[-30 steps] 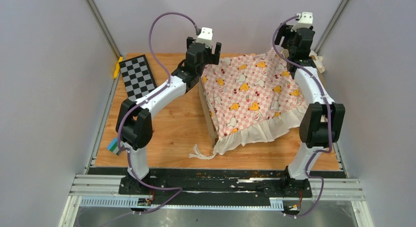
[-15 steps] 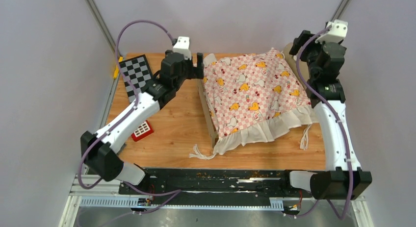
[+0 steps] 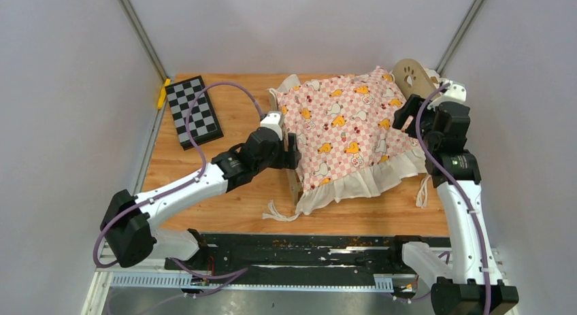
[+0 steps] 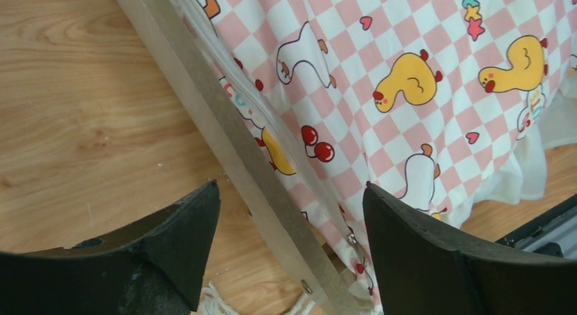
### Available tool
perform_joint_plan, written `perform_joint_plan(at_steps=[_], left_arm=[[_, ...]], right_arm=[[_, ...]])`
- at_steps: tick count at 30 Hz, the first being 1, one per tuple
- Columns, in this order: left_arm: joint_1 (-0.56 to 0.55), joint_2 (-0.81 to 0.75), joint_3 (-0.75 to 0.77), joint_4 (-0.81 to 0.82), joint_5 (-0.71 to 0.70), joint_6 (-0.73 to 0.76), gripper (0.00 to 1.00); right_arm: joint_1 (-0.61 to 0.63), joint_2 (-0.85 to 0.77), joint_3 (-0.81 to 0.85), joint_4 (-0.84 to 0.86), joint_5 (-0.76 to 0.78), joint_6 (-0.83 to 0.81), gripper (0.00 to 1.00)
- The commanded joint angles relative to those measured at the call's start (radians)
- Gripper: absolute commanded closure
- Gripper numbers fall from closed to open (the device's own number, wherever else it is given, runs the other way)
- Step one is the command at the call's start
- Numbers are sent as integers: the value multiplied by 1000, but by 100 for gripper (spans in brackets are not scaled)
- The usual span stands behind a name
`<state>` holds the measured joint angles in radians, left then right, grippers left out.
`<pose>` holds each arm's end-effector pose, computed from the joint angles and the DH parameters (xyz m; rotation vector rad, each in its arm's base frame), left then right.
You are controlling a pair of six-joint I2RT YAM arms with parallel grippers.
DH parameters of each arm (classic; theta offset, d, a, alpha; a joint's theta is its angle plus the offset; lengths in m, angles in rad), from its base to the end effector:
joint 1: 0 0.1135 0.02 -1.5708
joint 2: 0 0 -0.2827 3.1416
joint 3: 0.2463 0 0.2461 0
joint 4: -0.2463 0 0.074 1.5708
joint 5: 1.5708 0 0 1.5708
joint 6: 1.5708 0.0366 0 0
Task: Set up the pet bed
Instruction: Move the bed frame to the center of the board.
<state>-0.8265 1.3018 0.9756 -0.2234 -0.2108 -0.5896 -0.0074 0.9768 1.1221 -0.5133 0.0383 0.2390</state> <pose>0.1979 -0.2036 0.3090 0.1285 2.1658 -0.6150 0.1924 -0.0028 0.4019 0.2637 1.9223 0.1169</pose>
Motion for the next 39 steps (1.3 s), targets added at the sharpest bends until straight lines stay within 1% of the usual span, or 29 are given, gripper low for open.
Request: perform_joint_plan(at_steps=[1,3,5,9,14,16,20,23,25,26,28,30,32,34,37,39], left_arm=[[-14,-30,-14,-23,-121,-128,22],[-20,-31,-21,-57,-166,-146,27],[-20,-29,-29,-63,-198,-156,29],[-20,25,7,-65,-210,-129,29],[-20,105,40,-33,-199,-101,29],[-19,136,52,-34,-221,-91,31],[-17,194,84,-65,-261,-66,45],[1,203,87,-92,-304,-53,53],[44,194,61,-95,-319,-52,60],[72,188,47,-94,-311,-52,65],[135,172,21,-93,-286,-43,74],[184,147,-3,-97,-285,-31,82],[217,118,-27,-99,-291,-23,85],[239,87,-49,-103,-300,-17,86],[256,47,-75,-109,-312,-12,87],[260,30,-89,-117,-318,-8,90]], right_arm=[[4,-72,-10,-49,-7,13,24],[4,-100,-23,-49,-2,10,24],[4,-118,-36,-41,9,11,24],[4,-114,-24,-62,17,10,24],[3,-110,21,-89,83,-12,22],[4,-93,51,-103,89,-23,21],[4,-64,85,-129,85,-28,21],[2,-62,83,-115,89,-38,21],[2,-49,91,-104,94,-56,20],[2,-36,103,-106,98,-66,19],[-3,6,145,-133,100,-86,18],[-8,41,179,-156,92,-99,17],[-10,59,185,-153,57,-121,17],[-10,76,182,-151,1,-131,17],[-9,97,153,-146,-49,-130,17],[-9,109,125,-134,-67,-125,18]])
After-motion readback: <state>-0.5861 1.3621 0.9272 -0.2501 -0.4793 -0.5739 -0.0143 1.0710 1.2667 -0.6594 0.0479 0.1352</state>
